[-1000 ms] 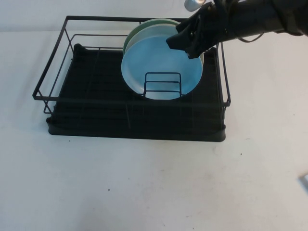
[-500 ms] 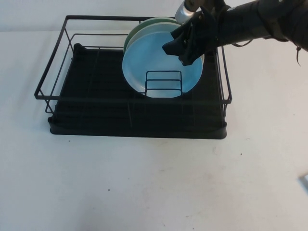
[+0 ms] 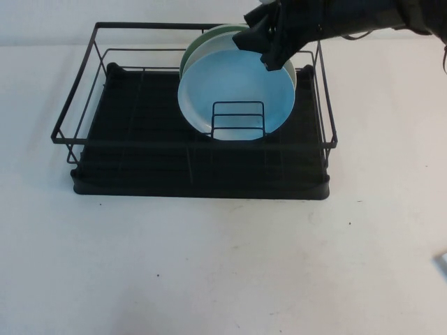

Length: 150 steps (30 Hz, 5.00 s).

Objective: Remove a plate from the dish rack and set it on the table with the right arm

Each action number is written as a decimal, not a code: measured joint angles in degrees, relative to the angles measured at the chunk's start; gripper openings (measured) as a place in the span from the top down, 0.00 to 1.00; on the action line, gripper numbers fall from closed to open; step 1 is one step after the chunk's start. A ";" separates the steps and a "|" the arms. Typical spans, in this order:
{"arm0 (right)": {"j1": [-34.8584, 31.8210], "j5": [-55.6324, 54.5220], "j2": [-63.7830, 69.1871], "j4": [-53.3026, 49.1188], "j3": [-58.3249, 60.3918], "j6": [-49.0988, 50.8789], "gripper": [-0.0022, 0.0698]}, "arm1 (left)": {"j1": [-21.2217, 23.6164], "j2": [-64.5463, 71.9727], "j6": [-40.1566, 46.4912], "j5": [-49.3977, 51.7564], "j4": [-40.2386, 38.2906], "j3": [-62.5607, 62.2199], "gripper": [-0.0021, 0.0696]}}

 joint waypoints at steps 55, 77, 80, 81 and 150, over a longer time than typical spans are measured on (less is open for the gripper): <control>0.00 -4.45 -8.61 -10.86 0.00 5.85 0.89 | 0.00 0.00 0.00 0.00 0.00 0.00 0.98; 0.11 -2.81 -47.04 -9.27 52.48 57.95 0.89 | 0.00 0.00 0.00 0.00 0.00 0.00 0.98; 1.39 -5.40 -46.86 -4.09 61.75 59.80 0.89 | 0.00 0.00 0.00 0.00 0.00 0.00 0.98; 2.21 -6.44 -46.16 -2.73 64.03 60.04 0.89 | 0.00 0.00 0.00 0.00 0.00 0.00 0.98; 7.45 -19.07 -63.99 -0.54 78.39 29.16 1.00 | 0.00 0.00 0.00 0.00 0.00 0.00 0.98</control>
